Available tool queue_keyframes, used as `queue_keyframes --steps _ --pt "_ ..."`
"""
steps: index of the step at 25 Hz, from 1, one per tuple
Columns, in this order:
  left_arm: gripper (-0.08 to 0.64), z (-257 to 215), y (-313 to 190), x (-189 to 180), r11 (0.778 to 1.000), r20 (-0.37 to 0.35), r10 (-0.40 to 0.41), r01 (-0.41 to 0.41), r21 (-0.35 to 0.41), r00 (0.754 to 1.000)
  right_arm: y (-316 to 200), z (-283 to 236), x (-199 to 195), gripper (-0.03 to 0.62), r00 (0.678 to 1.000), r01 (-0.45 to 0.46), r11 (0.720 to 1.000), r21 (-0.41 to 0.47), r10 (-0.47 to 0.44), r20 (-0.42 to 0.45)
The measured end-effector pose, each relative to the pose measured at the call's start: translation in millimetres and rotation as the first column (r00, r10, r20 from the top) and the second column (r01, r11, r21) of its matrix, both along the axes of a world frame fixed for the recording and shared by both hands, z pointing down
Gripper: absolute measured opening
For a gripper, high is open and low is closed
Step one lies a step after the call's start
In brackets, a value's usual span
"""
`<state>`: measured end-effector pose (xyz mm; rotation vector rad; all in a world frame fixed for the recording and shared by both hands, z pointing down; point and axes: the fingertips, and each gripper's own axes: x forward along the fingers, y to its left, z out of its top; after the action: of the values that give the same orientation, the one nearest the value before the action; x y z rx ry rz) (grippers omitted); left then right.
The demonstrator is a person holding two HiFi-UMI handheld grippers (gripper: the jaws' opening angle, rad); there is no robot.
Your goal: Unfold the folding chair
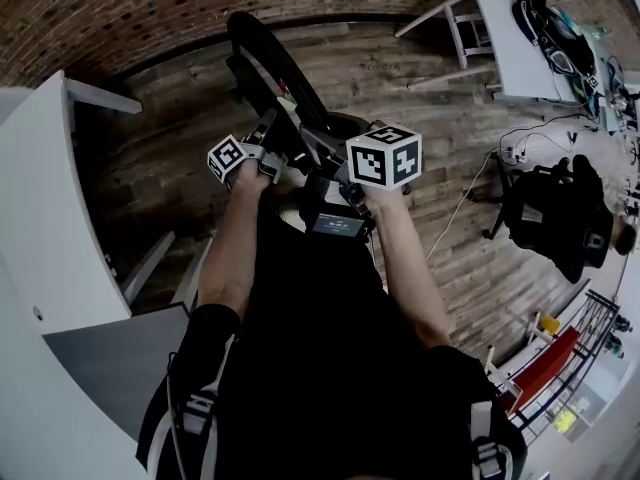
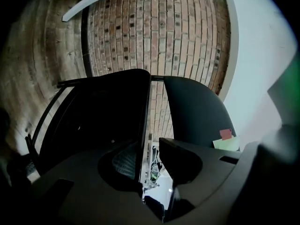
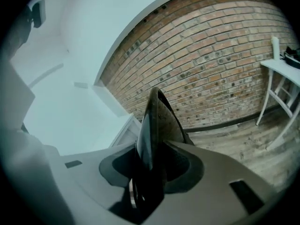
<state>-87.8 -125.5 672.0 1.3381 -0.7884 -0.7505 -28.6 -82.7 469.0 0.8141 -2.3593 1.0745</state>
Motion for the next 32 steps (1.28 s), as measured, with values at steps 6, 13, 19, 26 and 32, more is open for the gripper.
queue_keyframes --steps 6,13,19,26,32 --pt "0.121 -3 20 25 0.995 -0.015 0.094 -0.094 0.018 0.995 22 -1 28 0.140 0.994 -0.105 0.994 -0.016 0.106 0.021" --pt "0.121 -2 43 40 0.990 0.027 0.139 -0.139 0.017 0.990 48 0 40 0.138 0.985 -0.170 0.985 -0.016 0.170 0.023" --pt "0.126 -3 57 56 0.993 0.054 0.117 -0.118 0.011 0.992 68 0 55 0.141 0.971 -0.232 0.972 -0.030 0.234 0.050" --pt "0.132 -4 61 79 0.993 0.108 0.113 -0.115 0.015 0.988 76 -1 79 0.144 0.952 -0.288 0.957 -0.042 0.291 0.091" --pt "0.160 -4 62 84 0.987 0.159 0.160 -0.164 0.008 0.974 78 1 77 0.156 0.943 -0.305 0.952 -0.028 0.307 0.129"
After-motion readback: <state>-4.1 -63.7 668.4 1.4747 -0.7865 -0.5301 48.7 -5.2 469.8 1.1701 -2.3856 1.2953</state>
